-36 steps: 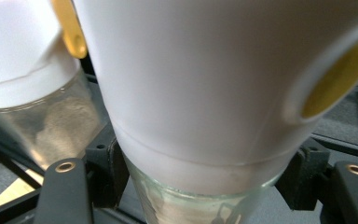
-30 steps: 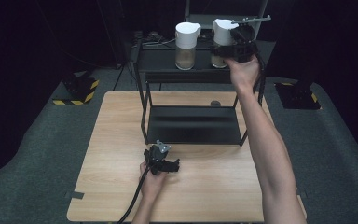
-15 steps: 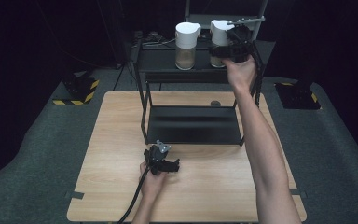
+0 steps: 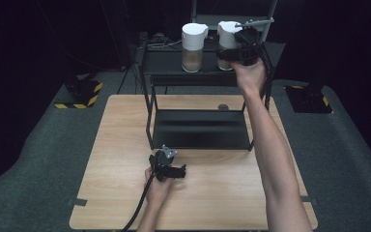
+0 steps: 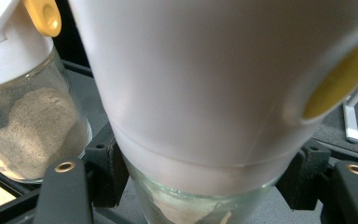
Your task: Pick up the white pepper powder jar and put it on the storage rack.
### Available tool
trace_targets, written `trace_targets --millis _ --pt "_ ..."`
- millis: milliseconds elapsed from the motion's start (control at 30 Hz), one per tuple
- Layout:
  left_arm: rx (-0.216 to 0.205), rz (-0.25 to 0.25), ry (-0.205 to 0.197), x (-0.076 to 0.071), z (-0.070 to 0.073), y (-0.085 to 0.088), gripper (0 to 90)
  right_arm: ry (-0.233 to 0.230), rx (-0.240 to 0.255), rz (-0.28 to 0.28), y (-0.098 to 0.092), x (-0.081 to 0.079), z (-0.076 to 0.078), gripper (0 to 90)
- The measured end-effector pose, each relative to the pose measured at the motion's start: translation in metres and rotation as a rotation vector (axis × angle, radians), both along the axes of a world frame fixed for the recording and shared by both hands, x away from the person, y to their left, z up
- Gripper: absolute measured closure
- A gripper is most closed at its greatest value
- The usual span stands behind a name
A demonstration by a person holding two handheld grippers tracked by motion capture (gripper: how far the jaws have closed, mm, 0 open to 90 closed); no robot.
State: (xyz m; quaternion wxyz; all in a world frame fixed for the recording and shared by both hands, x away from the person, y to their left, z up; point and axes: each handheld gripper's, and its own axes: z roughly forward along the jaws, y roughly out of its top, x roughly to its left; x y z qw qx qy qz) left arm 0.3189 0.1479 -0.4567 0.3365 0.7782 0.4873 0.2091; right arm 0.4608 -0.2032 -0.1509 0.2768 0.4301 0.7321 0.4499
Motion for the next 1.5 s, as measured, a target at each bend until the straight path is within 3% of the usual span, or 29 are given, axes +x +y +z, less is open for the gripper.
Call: trace_targets --millis 367,433,500,833,1100,1500 --pt "-0.001 0.001 0.001 0.0 0.0 0.0 3.0 -0.009 0.017 0.005 -0.003 -0.001 -0.004 28.8" --pt "-0.001 0.001 0.001 0.0 0.0 0.0 3.0 -0.013 0.066 0.013 -0.01 -0.001 -0.009 24.7" --pt "-0.001 0.001 0.001 0.0 0.0 0.0 3.0 -0.007 0.082 0.017 -0.014 0.0 -0.009 20.8" --pt "-0.001 0.001 0.001 0.0 0.0 0.0 3.0 0.003 0.106 0.056 -0.028 -0.002 -0.008 9.7" --pt "0.0 0.0 0.001 0.0 0.0 0.0 3.0 -0.01 0.129 0.097 -0.038 -0.013 -0.006 8.7" --pt "0.0 0.001 0.001 0.0 0.0 0.0 3.0 -0.006 0.152 0.112 -0.061 -0.026 -0.014 9.5"
